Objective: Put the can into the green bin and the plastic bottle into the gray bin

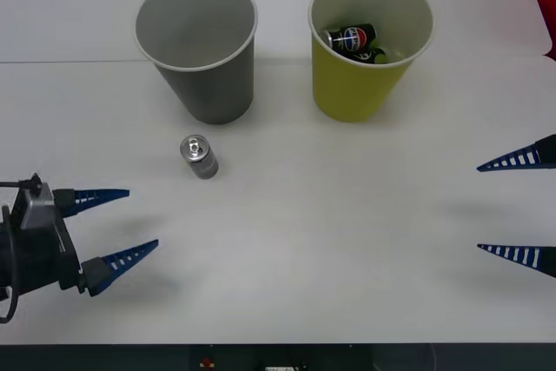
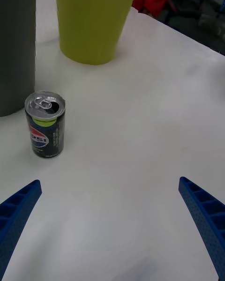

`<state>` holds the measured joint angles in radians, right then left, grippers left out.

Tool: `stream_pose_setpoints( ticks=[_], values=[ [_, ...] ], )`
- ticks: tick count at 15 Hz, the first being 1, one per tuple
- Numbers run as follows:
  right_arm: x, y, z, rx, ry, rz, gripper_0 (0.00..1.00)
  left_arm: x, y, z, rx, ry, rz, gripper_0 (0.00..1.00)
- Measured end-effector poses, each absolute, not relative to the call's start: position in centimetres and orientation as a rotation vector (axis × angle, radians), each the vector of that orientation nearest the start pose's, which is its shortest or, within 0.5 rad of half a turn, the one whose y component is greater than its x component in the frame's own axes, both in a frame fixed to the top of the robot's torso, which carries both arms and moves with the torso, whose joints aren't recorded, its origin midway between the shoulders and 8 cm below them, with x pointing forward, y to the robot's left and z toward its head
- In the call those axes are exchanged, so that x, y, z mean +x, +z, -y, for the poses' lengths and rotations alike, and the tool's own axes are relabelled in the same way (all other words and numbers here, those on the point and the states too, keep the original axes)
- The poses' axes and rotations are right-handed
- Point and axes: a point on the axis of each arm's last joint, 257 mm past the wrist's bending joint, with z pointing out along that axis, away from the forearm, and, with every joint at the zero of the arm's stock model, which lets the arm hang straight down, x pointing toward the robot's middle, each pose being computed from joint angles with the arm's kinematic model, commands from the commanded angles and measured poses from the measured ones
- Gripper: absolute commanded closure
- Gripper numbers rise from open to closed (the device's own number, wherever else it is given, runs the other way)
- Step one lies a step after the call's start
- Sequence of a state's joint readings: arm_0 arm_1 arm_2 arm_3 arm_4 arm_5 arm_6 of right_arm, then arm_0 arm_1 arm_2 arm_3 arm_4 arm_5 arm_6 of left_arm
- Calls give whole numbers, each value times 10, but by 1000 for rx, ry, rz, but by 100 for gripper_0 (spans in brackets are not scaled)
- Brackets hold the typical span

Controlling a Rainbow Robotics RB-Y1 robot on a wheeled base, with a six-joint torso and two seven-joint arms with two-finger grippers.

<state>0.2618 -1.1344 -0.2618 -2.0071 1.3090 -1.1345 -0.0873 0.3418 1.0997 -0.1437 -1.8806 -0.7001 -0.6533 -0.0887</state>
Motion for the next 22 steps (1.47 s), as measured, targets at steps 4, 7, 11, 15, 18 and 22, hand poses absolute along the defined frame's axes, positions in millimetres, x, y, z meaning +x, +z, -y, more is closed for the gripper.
stream_pose_setpoints(
  ticks=[4,7,11,15,18,22],
  values=[
    [341,-167,286,-1634,209,-1596,0,368,-217,-234,671,-624,-1725,0],
    [341,-167,286,-1634,209,-1596,0,383,-226,-224,596,-587,-1726,0],
    [341,-167,286,-1634,209,-1596,0,398,-238,-209,509,-572,-1731,0],
    [341,-167,286,-1634,209,-1596,0,422,-251,-203,491,-557,-1723,0],
    [341,-167,286,-1634,209,-1596,0,438,-256,-199,515,-526,-1708,0],
    [341,-167,286,-1634,209,-1596,0,459,-262,-194,537,-496,-1697,0]
  ],
)
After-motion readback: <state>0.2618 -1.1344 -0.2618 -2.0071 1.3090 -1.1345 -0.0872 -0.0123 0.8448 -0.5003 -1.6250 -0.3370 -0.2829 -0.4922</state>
